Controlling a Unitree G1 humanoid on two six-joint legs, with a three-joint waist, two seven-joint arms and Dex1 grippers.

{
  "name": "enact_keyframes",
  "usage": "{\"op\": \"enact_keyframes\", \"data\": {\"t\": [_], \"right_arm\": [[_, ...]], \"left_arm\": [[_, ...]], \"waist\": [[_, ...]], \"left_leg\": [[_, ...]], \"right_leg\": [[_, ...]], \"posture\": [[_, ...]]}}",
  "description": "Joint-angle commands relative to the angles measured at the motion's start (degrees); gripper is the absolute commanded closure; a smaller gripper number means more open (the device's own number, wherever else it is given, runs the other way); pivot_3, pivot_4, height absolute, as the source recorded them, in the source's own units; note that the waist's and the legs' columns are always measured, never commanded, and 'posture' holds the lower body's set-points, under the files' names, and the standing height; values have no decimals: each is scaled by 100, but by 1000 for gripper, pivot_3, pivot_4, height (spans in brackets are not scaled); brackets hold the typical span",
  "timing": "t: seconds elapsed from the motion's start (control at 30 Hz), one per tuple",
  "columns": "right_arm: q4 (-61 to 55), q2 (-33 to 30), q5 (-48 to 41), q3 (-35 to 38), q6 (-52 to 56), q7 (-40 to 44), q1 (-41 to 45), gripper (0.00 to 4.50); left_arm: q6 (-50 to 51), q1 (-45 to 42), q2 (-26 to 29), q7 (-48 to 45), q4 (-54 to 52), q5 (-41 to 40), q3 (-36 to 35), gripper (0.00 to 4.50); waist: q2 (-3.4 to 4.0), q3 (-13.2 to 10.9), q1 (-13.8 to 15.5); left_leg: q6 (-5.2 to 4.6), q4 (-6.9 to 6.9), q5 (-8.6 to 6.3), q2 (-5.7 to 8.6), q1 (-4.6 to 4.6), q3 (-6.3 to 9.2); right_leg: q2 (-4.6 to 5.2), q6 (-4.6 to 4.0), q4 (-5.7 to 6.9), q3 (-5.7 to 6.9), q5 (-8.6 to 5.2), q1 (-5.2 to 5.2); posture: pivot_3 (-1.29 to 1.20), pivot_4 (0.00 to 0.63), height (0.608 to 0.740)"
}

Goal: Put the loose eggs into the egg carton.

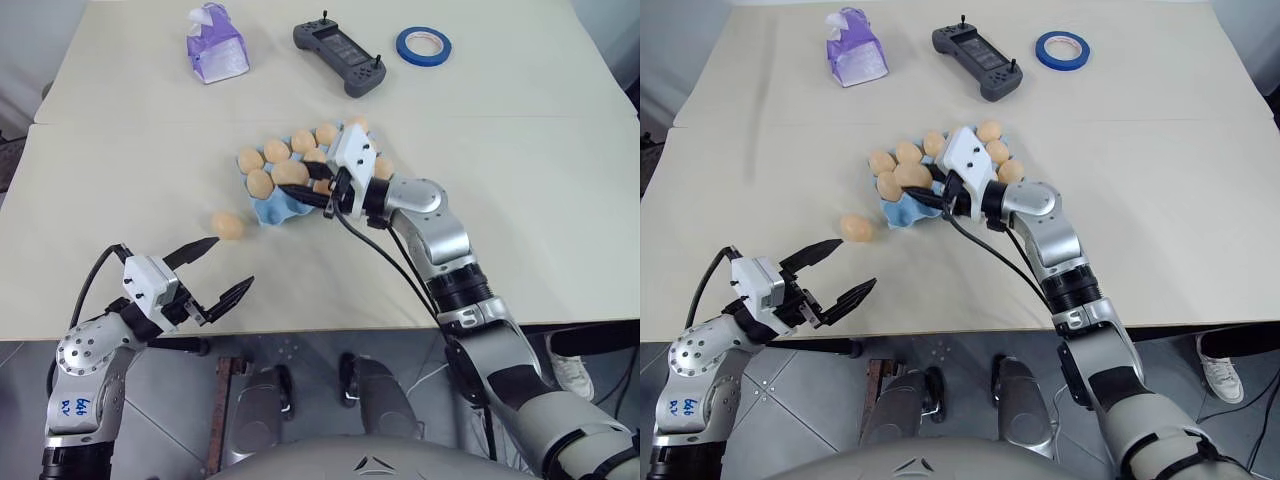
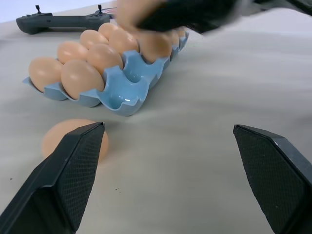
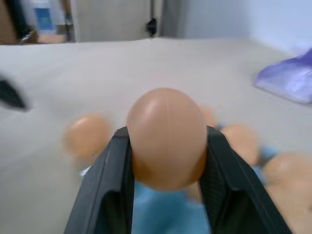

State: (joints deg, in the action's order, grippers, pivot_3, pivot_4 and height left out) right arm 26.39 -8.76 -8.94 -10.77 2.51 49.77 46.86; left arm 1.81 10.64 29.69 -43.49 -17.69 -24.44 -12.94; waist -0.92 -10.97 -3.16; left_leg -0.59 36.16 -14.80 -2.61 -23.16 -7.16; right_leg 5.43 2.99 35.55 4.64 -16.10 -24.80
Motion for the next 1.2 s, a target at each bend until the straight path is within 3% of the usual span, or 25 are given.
{"op": "enact_keyframes", "data": {"t": [0.03, 0.17, 0.2, 0.37, 0.5, 0.6, 0.73, 0.9, 1.2], "right_arm": [[246, -52, 12, 61, -298, 180, 28, 1584], [-89, -146, -223, 75, -234, 626, -153, 120], [-121, -166, -212, 76, -245, 644, -170, 56], [-449, -532, -332, 276, -255, 788, -360, 56], [-1005, -1164, -710, 515, -318, 1428, -900, 56], [-1229, -1887, -931, 666, -533, 2236, -1536, 56], [-1006, -2274, -1115, 1130, -753, 2256, -1988, 56], [-1500, -2144, -1325, 1397, -827, 1986, -2508, 56], [-2853, -1761, -1800, 1121, -255, 1771, -2895, 56]], "left_arm": [[-89, 19, -7, 53, -203, 0, -56, 0], [-105, 108, -1, 80, -241, -13, -117, 0], [-105, 118, 1, 83, -245, -16, -122, 0], [-94, 162, 14, 101, -248, -21, -131, 0], [32, 144, 63, 179, -131, -42, -235, 0], [140, 168, 145, 328, 117, -50, -542, 0], [186, 522, 53, 557, 166, -199, -1159, 0], [134, 617, 0, 539, 354, -145, -1229, 0], [285, -1007, 6, 536, 1141, 253, -276, 0]], "waist": [[0, 0, 5], [0, 0, 3], [0, 0, 0], [0, 0, -1], [0, 0, 52], [0, 0, 134], [0, 0, 116], [-2, 0, 159], [-5, 3, 194]], "left_leg": [[-3, -1, -1, 0, 0, 0], [-37, -1, 7, 0, -6, -3], [-38, 0, 6, 0, -5, -3], [-8, 3, -5, -3, 0, -7], [-7, 5, -3, -1, 1, -4], [-9, 2, -7, 0, 0, -4], [-15, 3, -9, -5, 1, -15], [-4, 9, -11, -8, 15, -15], [-6, 20, -10, -8, 8, -10]], "right_leg": [[0, 0, 0, 1, 0, 0], [0, 1, 0, 2, 1, -1], [0, 1, 0, 3, 1, 0], [0, 1, 3, 3, 0, -1], [2, 1, 0, 6, 0, 3], [2, 1, -7, 8, 1, 4], [-3, 1, -13, 8, 0, 3], [-5, -1, -10, 7, -1, 13], [0, 3, -7, 12, 3, 17]], "posture": [[0, 150, 740], [0, 150, 740], [0, 150, 740], [0, 150, 740], [0, 150, 740], [0, 150, 740], [0, 150, 740], [0, 150, 740], [0, 150, 740]]}}
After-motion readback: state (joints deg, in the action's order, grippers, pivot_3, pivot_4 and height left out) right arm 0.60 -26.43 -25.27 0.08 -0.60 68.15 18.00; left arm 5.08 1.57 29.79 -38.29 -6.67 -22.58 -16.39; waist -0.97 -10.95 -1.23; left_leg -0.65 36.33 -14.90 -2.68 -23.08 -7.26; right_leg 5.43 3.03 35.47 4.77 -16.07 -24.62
